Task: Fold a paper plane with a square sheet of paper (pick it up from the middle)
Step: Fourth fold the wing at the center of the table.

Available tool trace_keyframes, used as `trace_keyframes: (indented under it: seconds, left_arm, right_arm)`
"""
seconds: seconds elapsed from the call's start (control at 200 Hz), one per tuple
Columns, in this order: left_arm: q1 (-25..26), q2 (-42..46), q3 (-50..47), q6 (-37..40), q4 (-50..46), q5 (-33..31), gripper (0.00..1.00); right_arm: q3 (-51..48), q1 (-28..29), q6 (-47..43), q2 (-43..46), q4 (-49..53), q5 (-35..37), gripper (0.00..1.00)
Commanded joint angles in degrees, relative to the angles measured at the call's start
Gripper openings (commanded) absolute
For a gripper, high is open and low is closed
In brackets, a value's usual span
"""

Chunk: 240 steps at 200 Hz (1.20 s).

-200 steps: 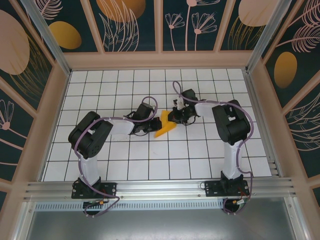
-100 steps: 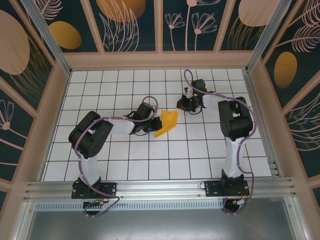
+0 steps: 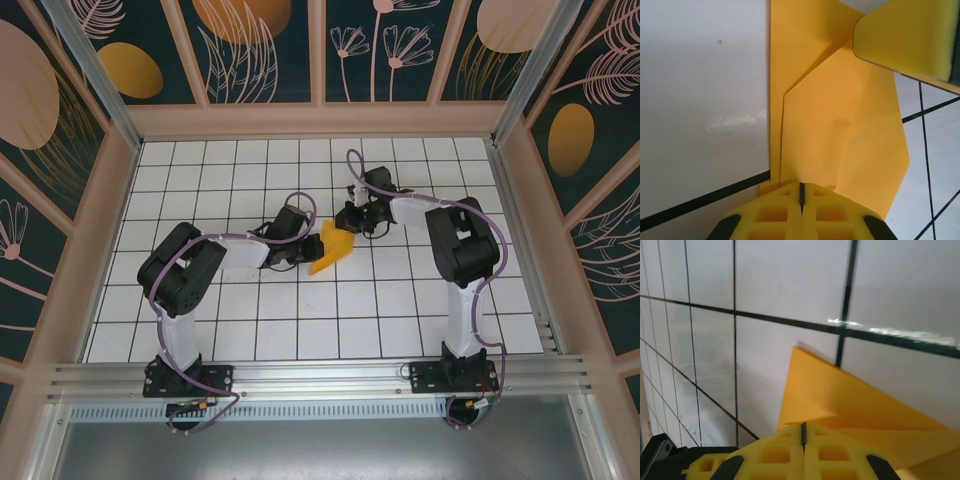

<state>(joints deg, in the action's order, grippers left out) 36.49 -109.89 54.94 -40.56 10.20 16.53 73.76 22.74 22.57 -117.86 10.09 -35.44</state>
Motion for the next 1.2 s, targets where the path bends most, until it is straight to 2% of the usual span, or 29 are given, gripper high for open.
trace_keyframes:
  seconds: [0.0, 0.29, 0.42, 0.736, 0.966, 1.196]
  left_arm:
    - [-0.4, -3.1, -1.9, 1.0, -10.2, -5.1, 0.00]
    - [-0.4, -3.1, -2.4, 1.0, -10.2, -5.0, 0.00]
    - [-0.4, -3.0, -2.4, 1.0, -10.1, -5.0, 0.00]
    - [-0.4, -3.0, -2.0, 0.8, -9.0, -4.6, 0.00]
    - [-0.4, -2.5, -2.0, 0.9, -8.7, -4.4, 0.00]
    - [-0.4, -1.6, -1.5, 1.2, -7.9, -3.7, 0.00]
  right_arm:
    - [-0.5, -1.6, -1.0, -2.2, 0.9, 2.0, 0.02]
    - [3.5, -7.7, 2.6, -4.9, 3.2, 10.4, 0.02]
    - [5.4, -9.0, 3.0, -3.4, 3.2, 10.5, 0.02]
    - [-3.5, -3.0, 5.5, 6.6, -2.5, 3.5, 0.03]
    - [-6.2, 2.7, 7.6, 4.5, -3.0, 0.7, 0.02]
    - [-7.9, 3.4, 8.4, 1.7, -2.9, -0.7, 0.02]
